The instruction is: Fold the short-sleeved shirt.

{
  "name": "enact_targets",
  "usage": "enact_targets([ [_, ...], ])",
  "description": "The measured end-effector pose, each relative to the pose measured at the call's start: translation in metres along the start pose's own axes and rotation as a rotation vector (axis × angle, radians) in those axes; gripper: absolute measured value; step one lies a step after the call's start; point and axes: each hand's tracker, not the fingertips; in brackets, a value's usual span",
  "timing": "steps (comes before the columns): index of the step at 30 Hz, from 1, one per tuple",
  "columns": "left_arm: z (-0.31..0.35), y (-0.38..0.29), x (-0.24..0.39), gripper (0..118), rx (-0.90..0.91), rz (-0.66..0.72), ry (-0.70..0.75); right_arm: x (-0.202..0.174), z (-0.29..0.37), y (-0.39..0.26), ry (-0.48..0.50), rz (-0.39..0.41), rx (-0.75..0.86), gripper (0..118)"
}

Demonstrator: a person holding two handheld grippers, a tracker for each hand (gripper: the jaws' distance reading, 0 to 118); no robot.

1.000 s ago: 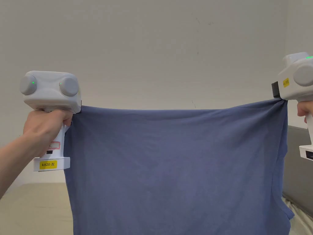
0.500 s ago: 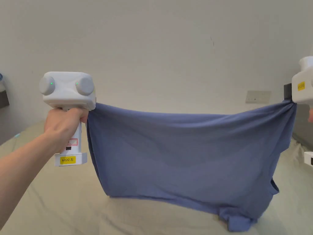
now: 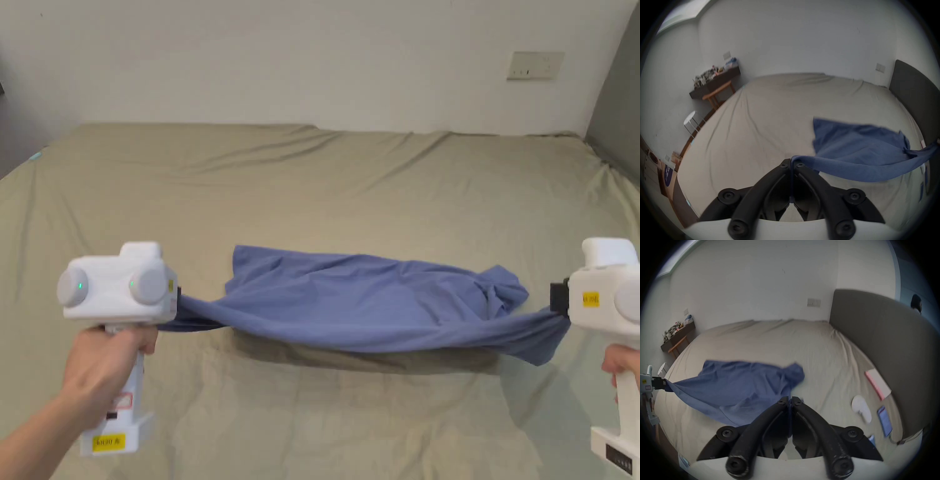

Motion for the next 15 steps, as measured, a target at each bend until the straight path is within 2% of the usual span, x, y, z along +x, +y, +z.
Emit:
enact_targets([
  [3,0.006,-0.053,-0.009,2,-0.044,0.01,-0.034,0.007,0.0,-0.055,0.012,0.012,-0.039,1],
  [6,0.019,-0.1,-0.015,2,-0.076,0.015,-0.063,0.014,0.024,-0.107,0.034,-0.037,-0.074,1],
  [9,0.035,-0.135,-0.018,2,-0.082,-0.053,-0.037,0.026,0.043,-0.149,0.028,-0.055,-0.098,1],
  [15,0.072,-0.186,-0.038,2,-0.106,-0.038,-0.09,0.054,0.078,-0.209,0.025,-0.14,-0.137,1],
])
